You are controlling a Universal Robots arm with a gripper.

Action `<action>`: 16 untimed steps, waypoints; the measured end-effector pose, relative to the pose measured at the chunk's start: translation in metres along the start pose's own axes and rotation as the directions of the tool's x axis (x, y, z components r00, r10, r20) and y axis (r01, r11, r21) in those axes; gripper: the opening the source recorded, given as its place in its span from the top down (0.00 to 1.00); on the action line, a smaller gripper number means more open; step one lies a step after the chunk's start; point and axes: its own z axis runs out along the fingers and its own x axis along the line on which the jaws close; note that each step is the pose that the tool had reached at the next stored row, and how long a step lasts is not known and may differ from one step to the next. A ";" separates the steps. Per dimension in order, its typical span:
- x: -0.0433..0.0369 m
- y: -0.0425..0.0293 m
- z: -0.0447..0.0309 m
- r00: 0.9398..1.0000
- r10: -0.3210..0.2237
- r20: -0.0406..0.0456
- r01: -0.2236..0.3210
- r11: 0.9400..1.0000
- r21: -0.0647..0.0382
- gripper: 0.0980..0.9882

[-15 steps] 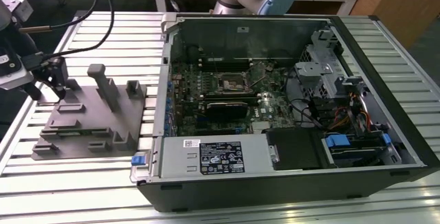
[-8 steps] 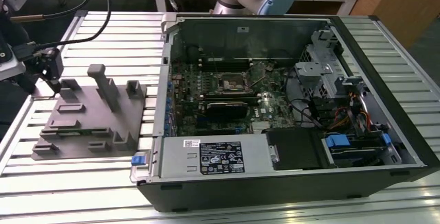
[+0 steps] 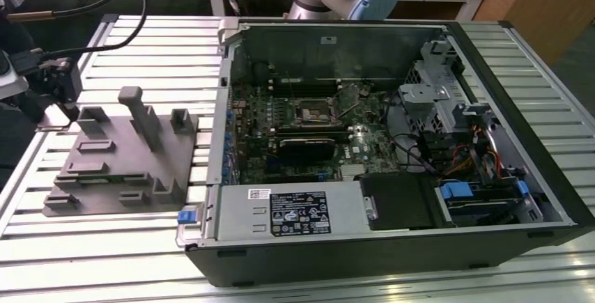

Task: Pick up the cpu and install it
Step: 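Pick up the cpu and move it towards the insertion slot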

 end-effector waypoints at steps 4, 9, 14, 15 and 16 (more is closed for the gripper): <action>0.0000 0.0001 -0.0047 1.000 0.000 0.000 0.000 1.000 0.000 0.51; -0.0001 0.0003 -0.0105 1.000 0.000 0.000 0.000 1.000 0.000 0.51; -0.0002 0.0004 -0.0163 1.000 0.000 0.000 0.000 1.000 0.000 0.51; -0.0002 0.0005 -0.0175 1.000 0.000 0.000 0.000 1.000 0.000 0.51; -0.0002 0.0005 -0.0187 1.000 0.000 0.000 0.000 1.000 0.000 0.51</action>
